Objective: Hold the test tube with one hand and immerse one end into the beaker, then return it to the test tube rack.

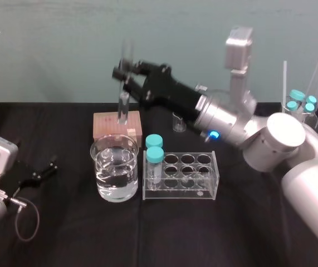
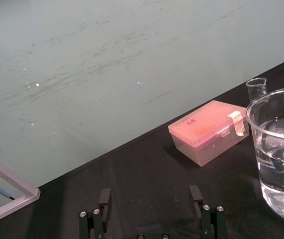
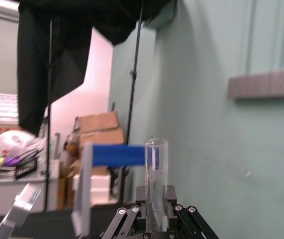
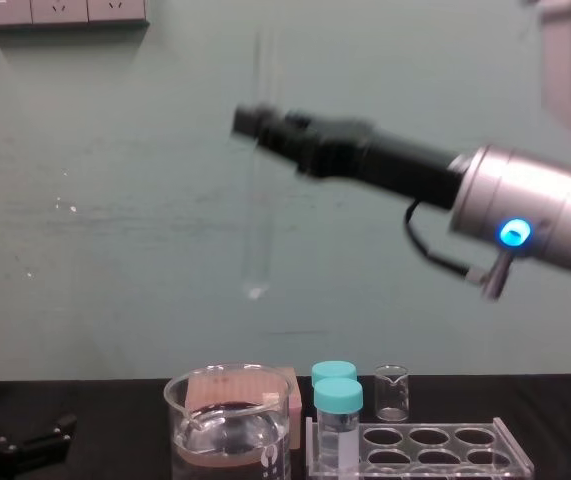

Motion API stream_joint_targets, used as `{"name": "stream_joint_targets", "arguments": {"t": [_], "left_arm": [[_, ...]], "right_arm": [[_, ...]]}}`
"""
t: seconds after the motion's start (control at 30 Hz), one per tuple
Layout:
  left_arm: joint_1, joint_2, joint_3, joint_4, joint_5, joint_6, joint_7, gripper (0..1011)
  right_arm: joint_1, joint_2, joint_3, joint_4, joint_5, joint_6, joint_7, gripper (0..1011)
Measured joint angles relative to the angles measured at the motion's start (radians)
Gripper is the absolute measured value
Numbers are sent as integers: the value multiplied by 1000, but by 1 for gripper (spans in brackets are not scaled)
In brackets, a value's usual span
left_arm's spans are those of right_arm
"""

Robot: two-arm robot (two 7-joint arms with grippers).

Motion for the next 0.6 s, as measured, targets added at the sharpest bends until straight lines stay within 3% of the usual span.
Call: {"name": "stream_joint_targets", "arguments": {"t": [0.2,0.33,0.5,0.6], "left_arm": [[0,0,0,0,0,0,0,1000],[0,0,0,0,0,0,0,1000],[0,0,0,0,0,0,0,1000],[0,0,0,0,0,0,0,1000]], "right_arm": [[-46,74,68,-119,-11,-21,-97,228],[-81,113,105,-159,-32,-15,-158,227],[-170,175,170,-217,-64,36,-263,228],[-204,189,188,-231,-70,61,-289,228]]}}
